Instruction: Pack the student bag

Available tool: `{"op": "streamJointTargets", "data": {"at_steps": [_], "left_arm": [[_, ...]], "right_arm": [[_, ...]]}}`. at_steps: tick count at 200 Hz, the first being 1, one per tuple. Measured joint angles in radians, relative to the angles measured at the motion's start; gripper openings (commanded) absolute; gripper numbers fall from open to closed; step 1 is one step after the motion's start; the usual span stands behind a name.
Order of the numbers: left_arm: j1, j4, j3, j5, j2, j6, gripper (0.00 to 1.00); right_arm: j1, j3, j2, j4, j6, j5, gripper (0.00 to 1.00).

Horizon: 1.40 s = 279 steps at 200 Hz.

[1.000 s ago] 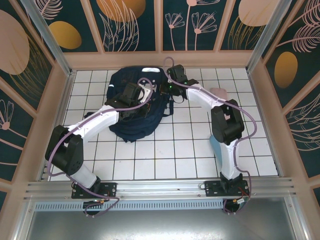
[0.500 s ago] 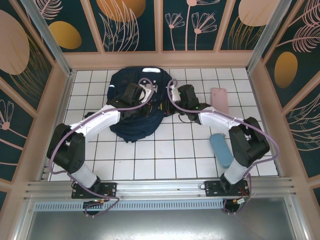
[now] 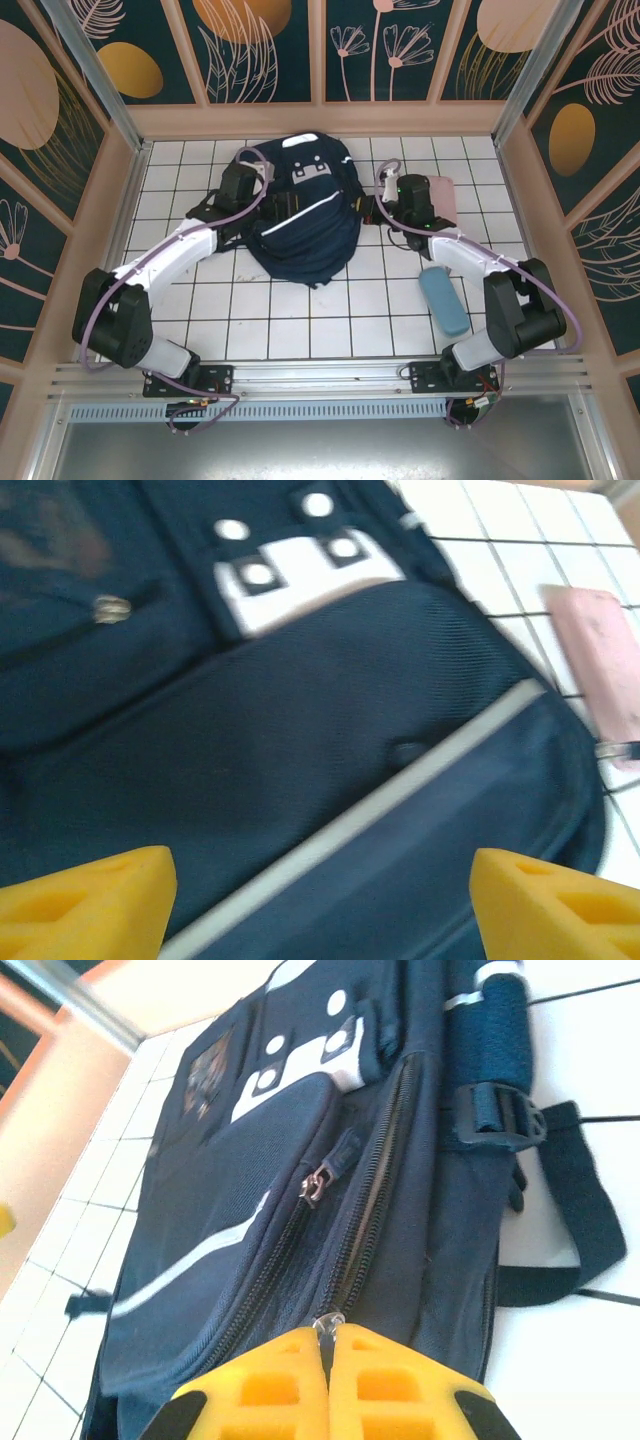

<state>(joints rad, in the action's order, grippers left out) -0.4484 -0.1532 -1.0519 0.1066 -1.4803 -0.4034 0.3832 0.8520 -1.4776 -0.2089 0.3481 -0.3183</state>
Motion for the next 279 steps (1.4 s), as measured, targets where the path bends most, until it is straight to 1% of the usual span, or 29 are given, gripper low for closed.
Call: {"op": "streamJointTargets", "data": {"at_steps": [21, 31, 48, 72, 100, 113, 150, 183, 206, 226, 244, 279], "left_arm": [[0.002, -0.004, 0.032, -0.029, 0.004, -0.013, 0.79], [0.002, -0.006, 0.043, -0.027, 0.002, -0.011, 0.76], [0.002, 0.0, 0.048, 0.006, -0.02, -0.005, 0.71], [-0.006, 0.045, 0.048, 0.072, -0.092, 0.006, 0.67], [-0.028, 0.065, 0.022, 0.116, -0.215, 0.004, 0.61], [-0.034, 0.065, -0.007, 0.118, -0.272, 0.001, 0.58], [-0.029, 0.035, -0.084, 0.113, -0.342, -0.021, 0.55], [-0.027, 0.03, -0.132, 0.084, -0.378, -0.026, 0.53], [-0.025, 0.037, -0.163, 0.061, -0.399, -0.029, 0.53], [-0.025, 0.055, -0.173, 0.063, -0.407, -0.029, 0.52], [-0.031, 0.071, -0.174, 0.07, -0.408, -0.029, 0.52], [-0.044, 0.076, -0.174, 0.071, -0.408, -0.034, 0.52]], "right_arm": [[-0.033, 0.0, 0.002, 0.008, -0.007, 0.017, 0.0], [-0.04, 0.0, 0.002, 0.013, -0.015, 0.025, 0.0], [-0.043, -0.001, 0.002, 0.018, -0.039, 0.025, 0.0], [-0.031, -0.023, 0.011, 0.015, -0.084, 0.022, 0.0], [0.026, -0.059, 0.034, 0.027, -0.149, 0.048, 0.0], [0.06, -0.062, 0.035, 0.042, -0.172, 0.069, 0.0], [0.119, -0.065, 0.037, 0.058, -0.222, 0.145, 0.0], [0.203, -0.081, 0.056, 0.093, -0.259, 0.179, 0.0], [0.274, -0.084, 0.06, 0.128, -0.269, 0.175, 0.0], [0.327, -0.09, 0.06, 0.144, -0.272, 0.154, 0.0], [0.351, -0.101, 0.06, 0.147, -0.271, 0.137, 0.0], [0.365, -0.114, 0.075, 0.146, -0.266, 0.126, 0.0]]}}
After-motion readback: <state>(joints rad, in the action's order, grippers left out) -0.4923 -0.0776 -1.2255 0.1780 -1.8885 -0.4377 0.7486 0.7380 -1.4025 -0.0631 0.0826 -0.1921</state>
